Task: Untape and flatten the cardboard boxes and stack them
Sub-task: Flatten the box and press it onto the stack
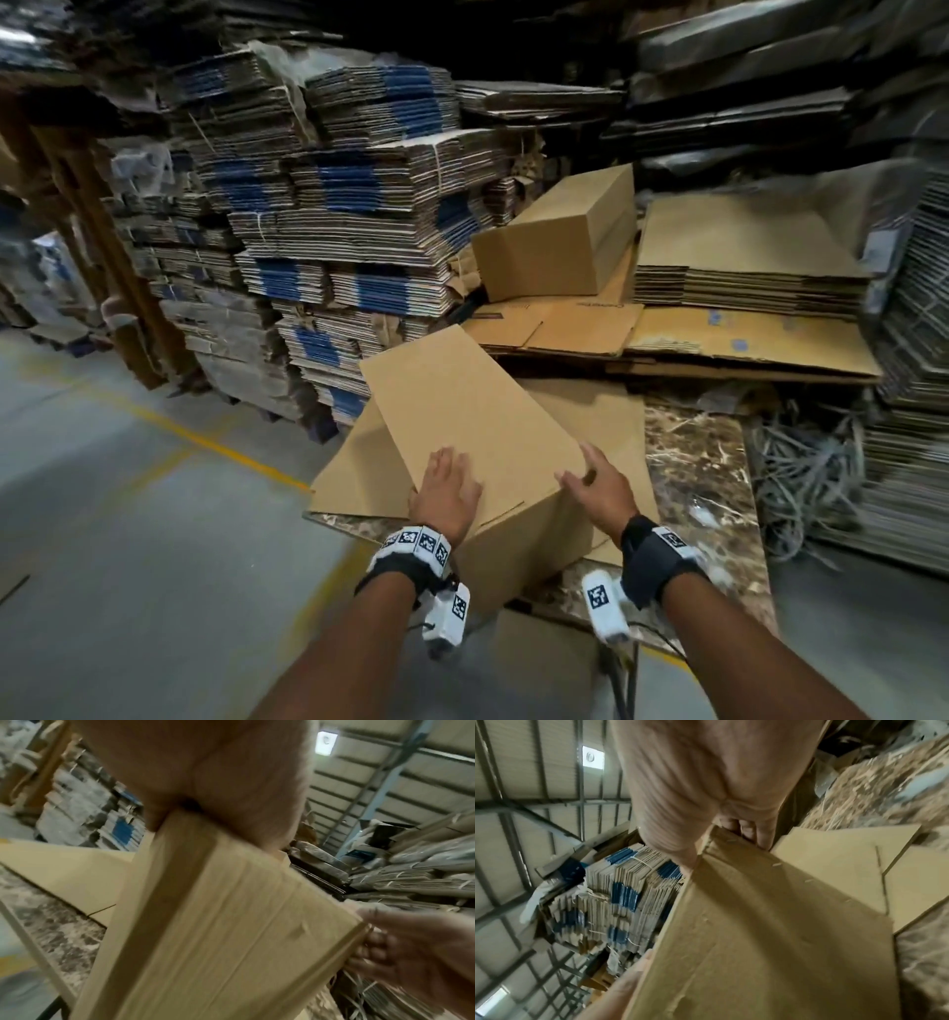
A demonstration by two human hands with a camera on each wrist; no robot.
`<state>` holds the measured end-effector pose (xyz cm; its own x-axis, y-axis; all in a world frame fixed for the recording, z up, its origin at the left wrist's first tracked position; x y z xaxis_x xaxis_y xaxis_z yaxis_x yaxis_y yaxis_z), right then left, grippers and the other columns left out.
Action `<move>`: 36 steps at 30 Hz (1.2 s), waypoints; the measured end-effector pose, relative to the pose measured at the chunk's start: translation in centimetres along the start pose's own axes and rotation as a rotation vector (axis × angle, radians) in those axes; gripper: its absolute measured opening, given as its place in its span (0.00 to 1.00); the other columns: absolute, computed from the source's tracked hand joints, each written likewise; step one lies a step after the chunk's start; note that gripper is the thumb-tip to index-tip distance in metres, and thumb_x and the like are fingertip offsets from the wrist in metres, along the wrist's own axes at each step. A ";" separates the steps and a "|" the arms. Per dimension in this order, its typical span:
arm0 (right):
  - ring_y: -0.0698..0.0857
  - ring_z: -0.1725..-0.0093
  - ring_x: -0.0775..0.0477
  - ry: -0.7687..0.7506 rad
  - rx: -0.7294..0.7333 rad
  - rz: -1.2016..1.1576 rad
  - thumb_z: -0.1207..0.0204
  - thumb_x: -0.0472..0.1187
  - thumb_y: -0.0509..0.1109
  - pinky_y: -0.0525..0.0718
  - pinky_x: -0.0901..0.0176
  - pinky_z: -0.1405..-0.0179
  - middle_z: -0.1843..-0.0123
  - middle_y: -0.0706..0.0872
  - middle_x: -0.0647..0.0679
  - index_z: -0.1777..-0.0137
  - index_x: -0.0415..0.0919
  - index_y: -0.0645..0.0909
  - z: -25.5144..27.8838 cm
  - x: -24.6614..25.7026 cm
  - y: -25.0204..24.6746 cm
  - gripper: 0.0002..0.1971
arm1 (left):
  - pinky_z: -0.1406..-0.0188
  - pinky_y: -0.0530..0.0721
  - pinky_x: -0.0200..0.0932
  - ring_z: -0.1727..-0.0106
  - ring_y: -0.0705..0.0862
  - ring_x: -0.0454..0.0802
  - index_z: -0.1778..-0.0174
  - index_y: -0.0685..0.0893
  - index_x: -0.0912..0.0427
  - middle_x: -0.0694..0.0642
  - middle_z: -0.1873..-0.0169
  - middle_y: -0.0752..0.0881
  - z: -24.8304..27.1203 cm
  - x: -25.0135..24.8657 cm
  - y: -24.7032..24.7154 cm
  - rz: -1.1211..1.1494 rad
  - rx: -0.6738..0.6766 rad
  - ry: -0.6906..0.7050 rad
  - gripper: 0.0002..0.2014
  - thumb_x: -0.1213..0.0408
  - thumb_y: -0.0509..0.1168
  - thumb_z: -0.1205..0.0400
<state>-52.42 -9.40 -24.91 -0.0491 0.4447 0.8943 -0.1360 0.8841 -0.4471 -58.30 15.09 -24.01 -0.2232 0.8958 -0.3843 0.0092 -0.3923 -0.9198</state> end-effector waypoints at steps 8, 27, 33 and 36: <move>0.74 0.24 0.38 -0.098 -0.067 0.372 0.20 0.48 0.72 0.74 0.45 0.22 0.23 0.77 0.41 0.20 0.43 0.73 -0.9 1.8 0.8 0.29 | 0.15 0.56 0.69 0.10 0.42 0.43 0.10 0.54 0.45 0.42 0.10 0.44 0.2 0.5 1.1 -0.046 -0.083 -0.012 0.32 0.40 0.47 0.10; 0.81 0.31 0.34 0.041 -0.019 0.422 0.28 0.65 0.75 0.81 0.42 0.31 0.30 0.82 0.37 0.29 0.43 0.72 -1.5 2.2 0.6 0.36 | 0.18 0.35 0.78 0.09 0.43 0.50 0.11 0.60 0.50 0.52 0.10 0.54 3.2 -2.0 1.4 -0.289 -0.146 0.063 0.53 0.18 0.33 0.25; 0.86 0.39 0.37 0.113 -0.018 0.283 0.32 0.68 0.79 0.82 0.54 0.48 0.36 0.87 0.39 0.29 0.35 0.78 -0.5 0.8 0.1 0.42 | 0.16 0.41 0.76 0.09 0.48 0.52 0.13 0.63 0.46 0.52 0.10 0.58 4.2 0.1 0.7 -0.473 -0.171 0.095 0.48 0.20 0.33 0.22; 0.83 0.47 0.42 0.128 0.038 0.292 0.32 0.68 0.78 0.76 0.56 0.56 0.41 0.87 0.42 0.35 0.37 0.80 0.7 1.1 1.6 0.38 | 0.16 0.41 0.76 0.09 0.47 0.50 0.11 0.59 0.45 0.51 0.09 0.53 5.1 2.5 0.8 -0.373 -0.187 -0.011 0.46 0.22 0.34 0.21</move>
<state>-53.42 -7.60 -24.61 0.0333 0.6954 0.7179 -0.1712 0.7116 -0.6814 -63.81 15.94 -25.25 -0.2555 0.9665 -0.0225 0.1021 0.0039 -0.9948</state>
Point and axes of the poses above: each hand's wrist, its own z-axis away from the middle knuckle, its own y-axis out of the palm, x = y × z, the point moved 1 cm from there along -z, towards the middle knuckle
